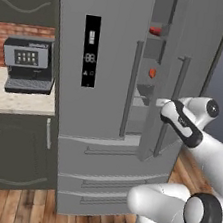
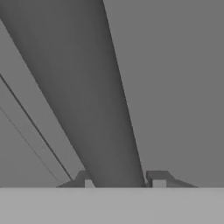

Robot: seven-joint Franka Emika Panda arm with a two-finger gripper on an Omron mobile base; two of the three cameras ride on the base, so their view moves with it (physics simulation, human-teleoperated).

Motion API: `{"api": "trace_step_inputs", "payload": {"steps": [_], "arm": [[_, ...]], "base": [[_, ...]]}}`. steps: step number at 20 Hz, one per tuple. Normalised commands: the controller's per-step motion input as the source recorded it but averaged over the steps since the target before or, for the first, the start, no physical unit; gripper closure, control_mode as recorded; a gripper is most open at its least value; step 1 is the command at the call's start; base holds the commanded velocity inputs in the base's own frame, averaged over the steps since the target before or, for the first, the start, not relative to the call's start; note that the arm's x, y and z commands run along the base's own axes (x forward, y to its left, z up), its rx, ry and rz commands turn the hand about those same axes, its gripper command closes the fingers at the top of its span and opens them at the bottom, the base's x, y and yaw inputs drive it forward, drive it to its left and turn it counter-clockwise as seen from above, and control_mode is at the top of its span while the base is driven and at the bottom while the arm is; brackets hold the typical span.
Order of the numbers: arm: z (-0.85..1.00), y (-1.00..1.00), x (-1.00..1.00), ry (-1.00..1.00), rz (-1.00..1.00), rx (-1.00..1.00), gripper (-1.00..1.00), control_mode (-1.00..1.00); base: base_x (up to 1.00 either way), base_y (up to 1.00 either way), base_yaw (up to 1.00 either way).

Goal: Gather the cucumber and sweet potato from the fridge and place them on a tray on the dining counter. Then gather the steak and chicken drumstick from the fridge and place them on the other tray.

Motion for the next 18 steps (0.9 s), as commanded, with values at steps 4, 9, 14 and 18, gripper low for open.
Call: {"api": "trace_step_inputs", "payload": {"steps": [4,9,14,18], "arm": [[0.0,-0.19,-0.6,0.01,-0.03,0.0,1.0,-1.0],[0.0,-0.19,-0.44,0.04,-0.04,-0.04,1.0,-1.0],[0.0,-0.15,-0.36,0.05,-0.04,-0.07,1.0,-1.0],[0.0,-0.05,-0.25,0.08,-0.02,-0.1,1.0,-1.0]], "base": [[0.0,0.0,0.0],[0.0,0.0,0.0],[0.0,0.0,0.0],[0.0,0.0,0.0]]}}
